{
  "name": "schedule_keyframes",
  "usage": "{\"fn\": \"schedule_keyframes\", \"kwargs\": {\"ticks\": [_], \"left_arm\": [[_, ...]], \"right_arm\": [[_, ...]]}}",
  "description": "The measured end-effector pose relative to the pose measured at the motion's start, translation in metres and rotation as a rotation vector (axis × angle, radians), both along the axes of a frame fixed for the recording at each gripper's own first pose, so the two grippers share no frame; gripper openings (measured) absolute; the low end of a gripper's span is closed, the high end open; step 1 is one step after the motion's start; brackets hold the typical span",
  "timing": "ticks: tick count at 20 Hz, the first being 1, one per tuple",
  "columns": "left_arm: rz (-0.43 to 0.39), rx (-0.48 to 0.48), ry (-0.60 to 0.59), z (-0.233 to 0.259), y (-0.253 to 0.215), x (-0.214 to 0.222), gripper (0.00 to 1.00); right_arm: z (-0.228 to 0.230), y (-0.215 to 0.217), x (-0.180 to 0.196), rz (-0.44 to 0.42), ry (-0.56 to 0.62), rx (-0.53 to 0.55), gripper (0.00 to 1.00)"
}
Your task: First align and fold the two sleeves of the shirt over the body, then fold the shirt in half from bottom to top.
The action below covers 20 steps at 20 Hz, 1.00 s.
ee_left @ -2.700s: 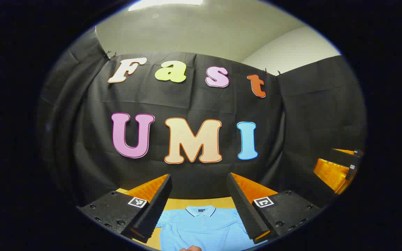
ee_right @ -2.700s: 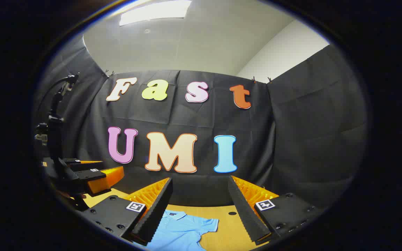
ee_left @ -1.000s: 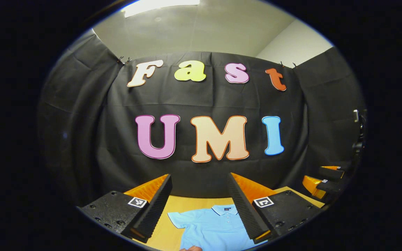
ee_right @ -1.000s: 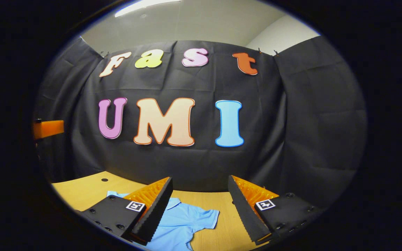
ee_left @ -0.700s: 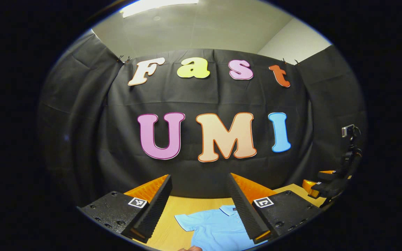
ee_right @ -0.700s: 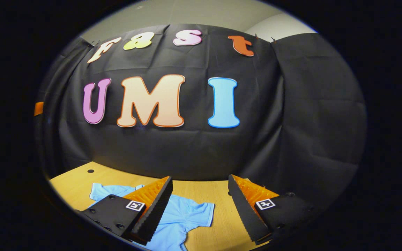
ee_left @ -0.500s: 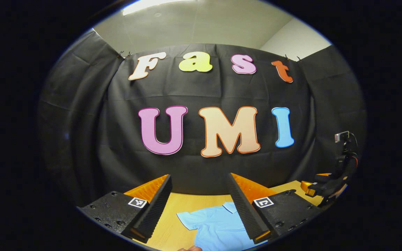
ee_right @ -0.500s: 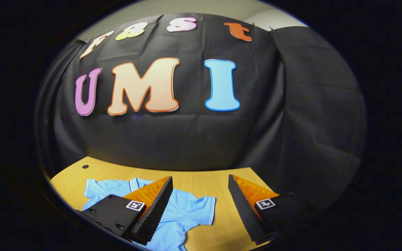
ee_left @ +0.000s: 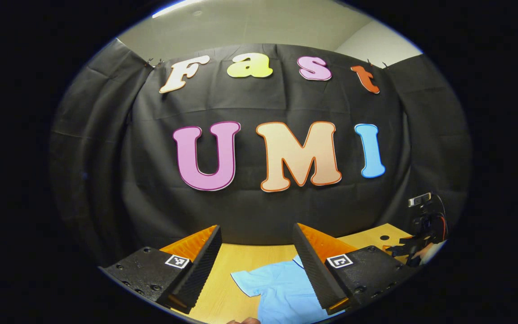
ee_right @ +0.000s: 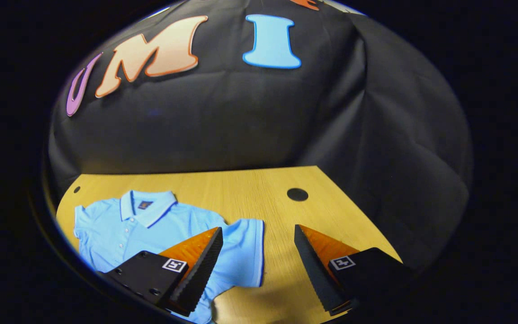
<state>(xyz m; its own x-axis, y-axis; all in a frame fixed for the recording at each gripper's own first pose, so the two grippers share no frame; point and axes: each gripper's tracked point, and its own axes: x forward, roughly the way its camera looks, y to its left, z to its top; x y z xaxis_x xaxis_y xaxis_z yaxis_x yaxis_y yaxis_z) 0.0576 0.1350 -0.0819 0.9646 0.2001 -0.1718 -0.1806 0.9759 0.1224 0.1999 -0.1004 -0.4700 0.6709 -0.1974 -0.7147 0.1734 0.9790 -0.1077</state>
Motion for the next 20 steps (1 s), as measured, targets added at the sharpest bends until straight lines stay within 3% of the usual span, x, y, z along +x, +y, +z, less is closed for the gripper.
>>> {"fn": "schedule_keyframes", "kwargs": {"ticks": [4,8,12,14,15,18,20], "left_arm": [[0.022,-0.026,0.040,-0.014,0.010,0.000,0.95],[0.056,-0.067,0.074,-0.029,0.019,-0.001,0.95],[0.077,-0.062,0.081,-0.032,0.027,-0.001,0.95],[0.073,-0.060,0.079,-0.031,0.028,0.000,0.95],[0.070,-0.061,0.078,-0.031,0.028,0.001,0.95],[0.063,-0.067,0.084,-0.034,0.025,-0.001,0.95],[0.059,-0.068,0.084,-0.032,0.024,-0.002,0.95]], "right_arm": [[-0.050,-0.005,-0.013,-0.053,0.125,0.029,0.99],[-0.067,0.001,-0.012,-0.073,0.153,0.078,0.99],[-0.070,0.005,-0.012,-0.088,0.164,0.105,0.85],[-0.071,0.013,-0.011,-0.060,0.174,0.119,0.61],[-0.071,0.015,-0.011,-0.059,0.171,0.128,0.55],[-0.071,0.015,-0.012,-0.099,0.186,0.161,0.10],[-0.071,0.021,-0.010,-0.119,0.193,0.240,0.03]]}}
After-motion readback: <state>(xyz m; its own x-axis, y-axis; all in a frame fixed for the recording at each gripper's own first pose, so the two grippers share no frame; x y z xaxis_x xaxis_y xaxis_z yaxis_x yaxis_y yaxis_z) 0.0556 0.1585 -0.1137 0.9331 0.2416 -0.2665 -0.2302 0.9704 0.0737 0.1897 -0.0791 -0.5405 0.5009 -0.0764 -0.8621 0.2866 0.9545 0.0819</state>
